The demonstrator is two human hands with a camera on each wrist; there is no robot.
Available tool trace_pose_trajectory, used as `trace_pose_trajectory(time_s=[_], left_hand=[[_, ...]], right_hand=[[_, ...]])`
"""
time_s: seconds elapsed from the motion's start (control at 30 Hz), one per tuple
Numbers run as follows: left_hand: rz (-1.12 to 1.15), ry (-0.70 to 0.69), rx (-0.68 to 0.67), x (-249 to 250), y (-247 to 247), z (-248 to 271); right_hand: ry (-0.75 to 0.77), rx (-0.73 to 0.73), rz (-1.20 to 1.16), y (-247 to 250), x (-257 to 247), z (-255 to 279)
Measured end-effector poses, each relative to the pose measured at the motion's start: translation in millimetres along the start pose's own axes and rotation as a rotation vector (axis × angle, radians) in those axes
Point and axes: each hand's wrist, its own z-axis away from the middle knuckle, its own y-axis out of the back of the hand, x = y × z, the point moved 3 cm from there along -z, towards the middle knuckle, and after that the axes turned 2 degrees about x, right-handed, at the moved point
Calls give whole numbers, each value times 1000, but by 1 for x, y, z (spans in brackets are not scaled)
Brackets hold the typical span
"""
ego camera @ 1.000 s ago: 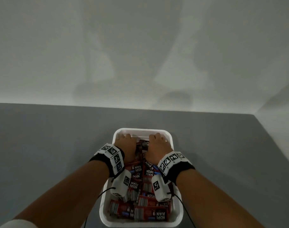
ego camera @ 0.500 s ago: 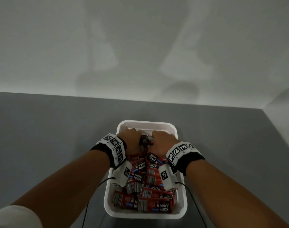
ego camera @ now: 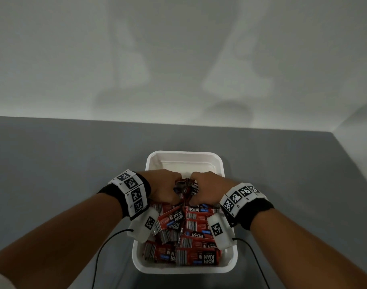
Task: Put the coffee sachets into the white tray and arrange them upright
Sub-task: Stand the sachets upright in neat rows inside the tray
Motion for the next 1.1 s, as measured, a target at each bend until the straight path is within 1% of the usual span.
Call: trace_pose_trajectory(time_s=[0.07, 0.17, 0.2, 0.27, 0.37, 0.43, 0.67, 0.73, 0.83, 0.93, 1.03, 1.1], left_hand=[[3, -8, -14, 2, -1, 7], [-65, -31, 52, 0, -2, 18], [-68, -32, 77, -2, -3, 20], [-36, -35, 104, -5, -6, 25], [48, -16, 109, -9, -10, 31], [45, -10, 128, -9, -14, 34], [91, -32, 259, -4, -19, 44], [106, -50, 316, -1, -20, 53], [62, -67, 386, 9, -30, 70], [61, -99, 387, 18, -49, 89], [114, -150, 366, 18, -73, 100], [92, -169, 392, 14, -90, 103]], right_hand=[[7, -42, -9, -5, 1, 5], [-32, -5, 210, -13, 7, 7], [-43, 8, 243, -15, 8, 7], [-51, 15, 236, -19, 9, 6], [-61, 42, 192, -22, 6, 8], [-63, 53, 176, -24, 4, 9], [23, 81, 149, -29, 2, 17], [48, 137, 142, -28, 2, 26], [91, 247, 203, -32, -3, 46], [181, 296, 228, -50, -10, 72], [190, 282, 208, -73, -10, 90], [206, 293, 210, -87, -9, 99]])
